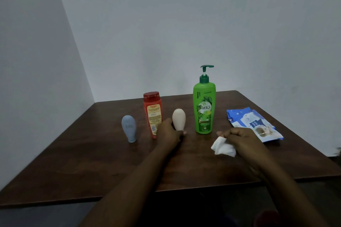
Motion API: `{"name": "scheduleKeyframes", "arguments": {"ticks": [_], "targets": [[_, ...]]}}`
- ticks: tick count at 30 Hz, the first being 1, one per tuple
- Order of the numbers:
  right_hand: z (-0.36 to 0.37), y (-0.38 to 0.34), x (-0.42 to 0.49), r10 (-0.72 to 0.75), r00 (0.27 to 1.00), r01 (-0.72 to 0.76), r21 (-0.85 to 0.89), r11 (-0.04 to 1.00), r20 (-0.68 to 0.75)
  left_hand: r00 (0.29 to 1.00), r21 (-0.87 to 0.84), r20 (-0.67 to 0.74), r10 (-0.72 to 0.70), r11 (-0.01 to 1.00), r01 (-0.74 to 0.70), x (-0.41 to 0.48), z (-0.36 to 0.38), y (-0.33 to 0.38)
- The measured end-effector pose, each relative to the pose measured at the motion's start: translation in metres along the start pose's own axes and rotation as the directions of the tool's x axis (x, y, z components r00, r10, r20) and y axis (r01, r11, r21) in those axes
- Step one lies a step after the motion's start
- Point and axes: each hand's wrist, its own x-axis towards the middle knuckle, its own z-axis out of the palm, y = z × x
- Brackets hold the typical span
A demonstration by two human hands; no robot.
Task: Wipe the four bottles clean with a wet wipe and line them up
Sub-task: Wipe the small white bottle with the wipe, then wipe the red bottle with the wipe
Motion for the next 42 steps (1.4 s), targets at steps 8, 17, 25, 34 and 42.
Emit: {"name": "scheduleKeyframes", "arguments": {"ticks": [8, 17, 25, 34, 42], "targets": [[0.015, 0.000, 0.065, 0.115, 0.988, -0.087, -0.251, 0.964, 0.100, 1.000, 0.007, -0.028, -0.013, 1.000, 0.014, 0.000, 0.004, -0.004], [0.033, 0.001, 0.068, 0.222, 0.966, -0.200, -0.161, 0.966, 0.135, 0.999, 0.022, -0.047, -0.024, 0.999, 0.025, 0.002, 0.002, -0.005], [0.035, -0.001, 0.057, 0.060, 0.998, -0.066, -0.234, 0.970, -0.031, 0.999, 0.025, -0.037, -0.023, 0.999, 0.024, 0.000, 0.001, -0.005], [-0.007, -0.024, 0.000, -0.077, 0.997, 0.080, -0.256, 0.963, 0.020, 0.999, -0.009, -0.044, -0.021, 1.000, 0.020, -0.012, -0.005, -0.010], [-0.019, -0.074, -0.044, -0.275, 0.961, 0.276, -0.049, 0.960, 0.032, 0.981, -0.052, -0.177, 0.083, 0.994, -0.094, -0.067, -0.035, -0.010]]}}
